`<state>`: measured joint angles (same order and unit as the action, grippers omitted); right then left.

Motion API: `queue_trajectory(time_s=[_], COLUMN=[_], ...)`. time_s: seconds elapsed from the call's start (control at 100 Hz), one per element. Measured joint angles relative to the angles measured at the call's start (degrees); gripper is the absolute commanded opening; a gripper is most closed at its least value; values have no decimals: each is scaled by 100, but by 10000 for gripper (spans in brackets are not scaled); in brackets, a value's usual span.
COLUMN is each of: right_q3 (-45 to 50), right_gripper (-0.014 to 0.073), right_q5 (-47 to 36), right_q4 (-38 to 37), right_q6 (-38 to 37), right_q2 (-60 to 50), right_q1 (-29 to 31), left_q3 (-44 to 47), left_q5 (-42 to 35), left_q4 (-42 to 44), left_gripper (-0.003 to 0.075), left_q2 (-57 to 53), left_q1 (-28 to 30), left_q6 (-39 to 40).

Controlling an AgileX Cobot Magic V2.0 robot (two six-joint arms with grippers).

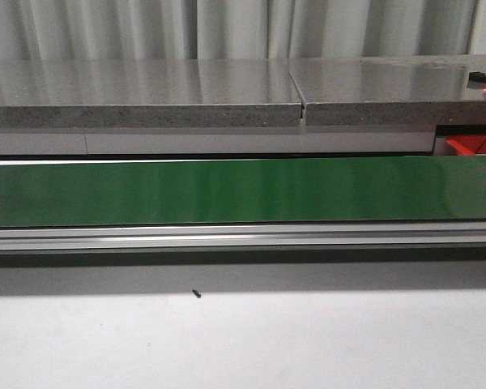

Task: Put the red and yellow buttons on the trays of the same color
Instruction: 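Grasp a second red button with the left gripper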

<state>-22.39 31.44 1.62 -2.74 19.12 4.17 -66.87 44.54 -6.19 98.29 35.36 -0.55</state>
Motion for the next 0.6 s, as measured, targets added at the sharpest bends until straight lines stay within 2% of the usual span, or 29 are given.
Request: queue_trajectory(time_s=[0.31,0.47,0.54,0.6], right_q3=[0,0,0,0], right_gripper=[-91,-91,-91,-91], right_q5=[0,0,0,0], right_q4=[0,0,0,0], right_q6=[0,0,0,0], right_q2=[0,0,0,0], right_q1=[0,0,0,0], left_q3=[-9,-9,-9,-9], left_q5=[-938,-1160,-1187,-1221], left_q4=[-134,-162,-176,-176], left_gripper=[534,533,511,455], left_q2=[475,706,778,812], left_q1=[0,0,0,0], left_q6=[4,4,4,4])
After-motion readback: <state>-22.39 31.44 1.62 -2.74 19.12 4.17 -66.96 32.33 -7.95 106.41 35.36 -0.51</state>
